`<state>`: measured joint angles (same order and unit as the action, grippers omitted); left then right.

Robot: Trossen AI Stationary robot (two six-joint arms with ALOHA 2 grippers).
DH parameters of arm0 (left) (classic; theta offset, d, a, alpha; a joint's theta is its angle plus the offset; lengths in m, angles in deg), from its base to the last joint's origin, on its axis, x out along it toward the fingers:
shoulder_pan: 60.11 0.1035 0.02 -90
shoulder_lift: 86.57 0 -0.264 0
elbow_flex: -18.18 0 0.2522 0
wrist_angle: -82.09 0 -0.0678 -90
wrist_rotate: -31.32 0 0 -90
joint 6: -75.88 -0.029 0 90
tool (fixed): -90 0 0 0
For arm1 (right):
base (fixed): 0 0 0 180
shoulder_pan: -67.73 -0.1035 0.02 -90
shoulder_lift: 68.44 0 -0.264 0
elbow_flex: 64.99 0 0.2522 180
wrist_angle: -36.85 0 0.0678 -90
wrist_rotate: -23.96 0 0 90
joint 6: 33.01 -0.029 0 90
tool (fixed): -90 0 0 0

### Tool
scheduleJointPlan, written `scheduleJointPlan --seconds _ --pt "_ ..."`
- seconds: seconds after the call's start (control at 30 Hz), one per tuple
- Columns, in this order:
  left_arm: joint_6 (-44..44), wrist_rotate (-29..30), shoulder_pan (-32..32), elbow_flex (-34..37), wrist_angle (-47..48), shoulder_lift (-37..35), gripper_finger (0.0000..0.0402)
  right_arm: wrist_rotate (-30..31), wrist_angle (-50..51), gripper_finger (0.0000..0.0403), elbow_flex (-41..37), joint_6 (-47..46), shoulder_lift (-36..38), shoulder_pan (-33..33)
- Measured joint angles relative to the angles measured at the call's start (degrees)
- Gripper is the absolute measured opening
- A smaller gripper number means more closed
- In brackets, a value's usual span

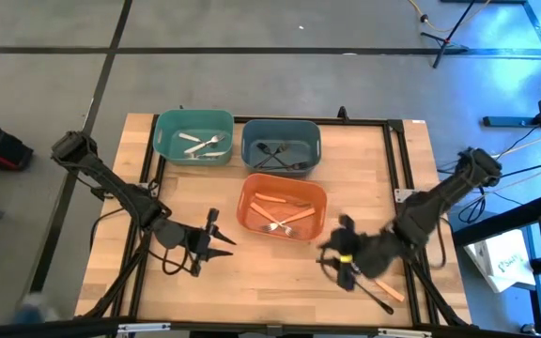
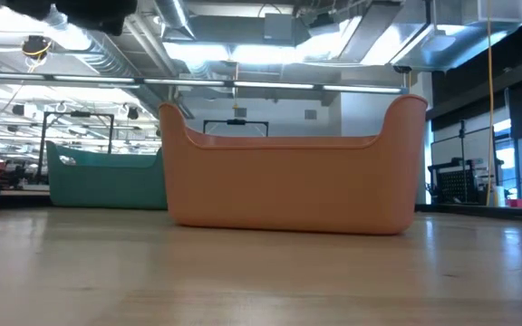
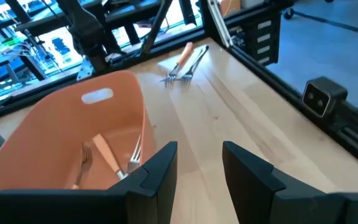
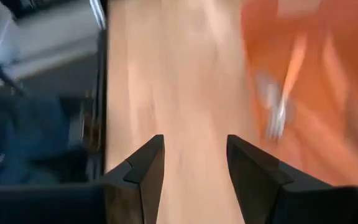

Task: Sort silverware by color (type)
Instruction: Put the orange fork into the orange bin

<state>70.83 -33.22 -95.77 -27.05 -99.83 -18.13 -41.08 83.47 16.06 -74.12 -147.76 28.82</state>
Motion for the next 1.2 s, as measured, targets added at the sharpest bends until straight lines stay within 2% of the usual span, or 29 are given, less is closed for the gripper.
scheduleJointPlan --seconds 0.23,0.47,0.77,1.07,1.2 --pt "2.86 -0.34 -0.57 -0.62 0.47 -0.02 0.0123 -9.43 18.41 0.0161 -1.88 -36.65 -5.54 -8.32" --pt "3.25 -0.63 -0.94 -0.62 0.61 -0.02 0.0123 -23.65 19.66 0.0161 -9.56 -55.25 -9.6 -13.65" --pt "3.9 -2.59 -0.94 -0.62 1.16 -0.02 0.0123 -30.84 15.15 0.0161 -14.65 -56.37 -12.96 -14.72" --pt "4.68 -2.61 -0.92 -0.62 1.7 0.0 0.0123 -30.25 12.56 0.0157 -16.98 -54.63 -15.92 -14.71" --pt "4.95 -2.63 -0.92 -0.62 1.75 0.0 0.0123 -29.65 11.95 0.0122 -17.26 -53.29 -16.2 -14.69"
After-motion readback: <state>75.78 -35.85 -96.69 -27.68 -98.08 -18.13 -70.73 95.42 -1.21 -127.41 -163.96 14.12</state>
